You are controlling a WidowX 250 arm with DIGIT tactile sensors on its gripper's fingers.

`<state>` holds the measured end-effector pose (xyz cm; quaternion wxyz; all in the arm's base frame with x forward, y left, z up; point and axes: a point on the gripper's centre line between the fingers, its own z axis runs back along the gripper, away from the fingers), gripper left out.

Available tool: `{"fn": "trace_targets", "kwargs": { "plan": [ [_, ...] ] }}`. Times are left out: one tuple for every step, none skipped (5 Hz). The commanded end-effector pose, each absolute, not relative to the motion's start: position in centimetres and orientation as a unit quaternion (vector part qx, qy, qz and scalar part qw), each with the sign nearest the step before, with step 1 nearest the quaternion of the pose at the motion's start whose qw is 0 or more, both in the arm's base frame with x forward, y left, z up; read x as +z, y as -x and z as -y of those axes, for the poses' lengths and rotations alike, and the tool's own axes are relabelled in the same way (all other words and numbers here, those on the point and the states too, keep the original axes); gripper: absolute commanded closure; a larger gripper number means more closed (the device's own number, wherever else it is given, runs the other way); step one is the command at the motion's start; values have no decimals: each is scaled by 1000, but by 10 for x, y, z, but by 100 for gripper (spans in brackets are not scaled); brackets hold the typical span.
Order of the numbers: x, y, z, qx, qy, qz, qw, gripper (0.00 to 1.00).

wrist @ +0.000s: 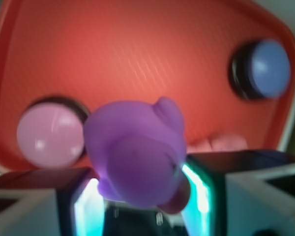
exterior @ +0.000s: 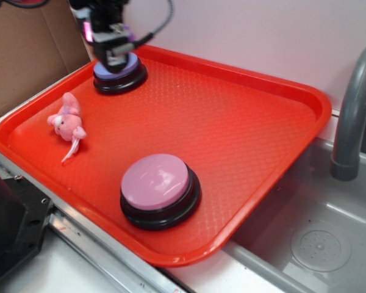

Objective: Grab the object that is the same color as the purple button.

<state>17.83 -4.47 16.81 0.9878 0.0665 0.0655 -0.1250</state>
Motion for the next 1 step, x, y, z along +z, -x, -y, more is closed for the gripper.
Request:
{"fn": "trace_targets", "kwargs": {
  "plan": [
    [203, -164, 48, -40, -66, -10, 997, 100]
  ]
}}
